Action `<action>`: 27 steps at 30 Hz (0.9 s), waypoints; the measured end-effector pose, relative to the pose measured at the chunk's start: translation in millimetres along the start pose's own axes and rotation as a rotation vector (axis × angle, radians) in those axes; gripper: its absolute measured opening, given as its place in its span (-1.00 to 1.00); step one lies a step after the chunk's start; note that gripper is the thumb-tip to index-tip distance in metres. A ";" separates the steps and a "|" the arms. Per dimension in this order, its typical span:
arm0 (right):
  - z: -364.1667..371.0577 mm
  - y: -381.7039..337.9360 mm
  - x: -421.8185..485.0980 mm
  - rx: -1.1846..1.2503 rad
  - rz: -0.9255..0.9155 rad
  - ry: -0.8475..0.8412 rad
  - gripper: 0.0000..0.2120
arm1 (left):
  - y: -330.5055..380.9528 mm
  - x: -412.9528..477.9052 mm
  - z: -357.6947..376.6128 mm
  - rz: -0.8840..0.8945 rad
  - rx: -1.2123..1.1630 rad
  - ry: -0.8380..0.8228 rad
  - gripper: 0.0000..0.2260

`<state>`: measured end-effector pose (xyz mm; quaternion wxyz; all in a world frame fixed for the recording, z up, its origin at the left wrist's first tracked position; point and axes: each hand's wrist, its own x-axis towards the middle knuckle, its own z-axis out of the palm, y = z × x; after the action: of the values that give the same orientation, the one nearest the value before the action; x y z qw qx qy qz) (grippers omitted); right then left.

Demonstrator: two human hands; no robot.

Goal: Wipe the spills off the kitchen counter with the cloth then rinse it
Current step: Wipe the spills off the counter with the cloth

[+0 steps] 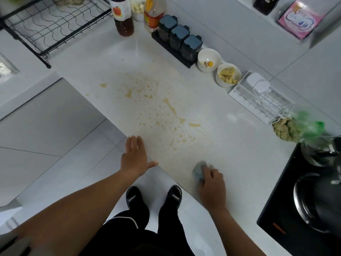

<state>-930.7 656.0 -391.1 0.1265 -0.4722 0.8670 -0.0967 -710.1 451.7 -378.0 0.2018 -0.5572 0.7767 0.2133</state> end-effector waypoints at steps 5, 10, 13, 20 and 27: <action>-6.0 -4.7 -13.7 0.059 0.052 -0.064 -0.57 | -16.9 7.8 -7.4 0.065 -0.095 0.122 -0.10; -2.3 -32.8 -31.5 -0.038 -0.218 -0.132 -0.56 | -40.5 23.4 -34.2 0.118 -0.081 0.252 -0.10; -2.5 -39.3 -32.3 -0.049 -0.277 -0.168 -0.60 | -45.1 38.2 -47.5 0.081 -0.043 0.146 0.10; -13.6 -9.1 10.3 -0.040 -0.185 -0.147 -0.58 | -46.0 61.4 -65.0 -0.038 0.090 -0.101 0.32; -57.2 75.7 156.5 0.016 0.264 0.019 -0.60 | -34.3 70.5 -67.4 -0.110 0.027 -0.151 0.24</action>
<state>-1090.3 567.3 -378.5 0.1338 -0.3521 0.9219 -0.0907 -703.6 349.4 -364.7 0.2783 -0.5785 0.7305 0.2329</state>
